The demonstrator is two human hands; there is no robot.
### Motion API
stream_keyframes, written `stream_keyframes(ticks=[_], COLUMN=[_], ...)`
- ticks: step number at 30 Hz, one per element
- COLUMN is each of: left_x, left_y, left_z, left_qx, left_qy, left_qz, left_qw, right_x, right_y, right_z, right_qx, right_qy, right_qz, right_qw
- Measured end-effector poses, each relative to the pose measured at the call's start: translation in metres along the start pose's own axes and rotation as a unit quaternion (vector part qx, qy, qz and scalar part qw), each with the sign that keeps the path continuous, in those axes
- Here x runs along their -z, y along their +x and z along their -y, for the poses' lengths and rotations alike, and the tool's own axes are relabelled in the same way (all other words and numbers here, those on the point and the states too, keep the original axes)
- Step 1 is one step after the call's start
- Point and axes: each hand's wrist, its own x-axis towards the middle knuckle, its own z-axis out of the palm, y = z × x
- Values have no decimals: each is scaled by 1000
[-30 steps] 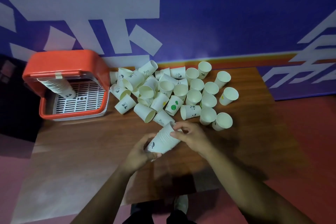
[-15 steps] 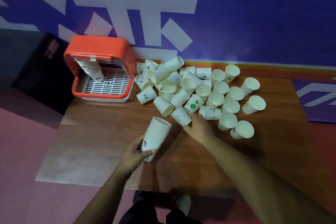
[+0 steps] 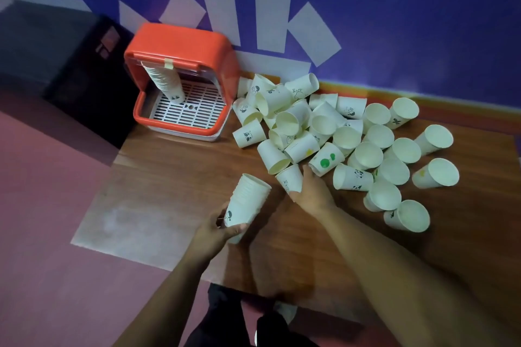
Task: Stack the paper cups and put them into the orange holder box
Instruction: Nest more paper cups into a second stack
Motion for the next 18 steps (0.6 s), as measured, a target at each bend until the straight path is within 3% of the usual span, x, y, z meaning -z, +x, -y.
stream_keyframes(ticks=[2, 4, 8, 11, 18], left_x=[0, 2, 3, -4, -24], left_y=[0, -2, 0, 1, -4], left_z=[-5, -12, -28, -47, -67], left_qx=[-1, -3, -12, -21, -56], left_qy=[5, 19, 56, 66, 37], left_qz=[0, 2, 42, 68, 81], left_qw=[1000, 1000, 997, 995, 994], right_x=[10, 22, 49, 74, 90], right_y=[-7, -17, -33, -43, -71], right_z=[2, 3, 5, 14, 31], right_qx=[-21, -43, -21, 20, 90], right_qy=[156, 311, 482, 519, 484], right_qz=[39, 64, 62, 59, 12], right_qw=[987, 947, 874, 852, 870])
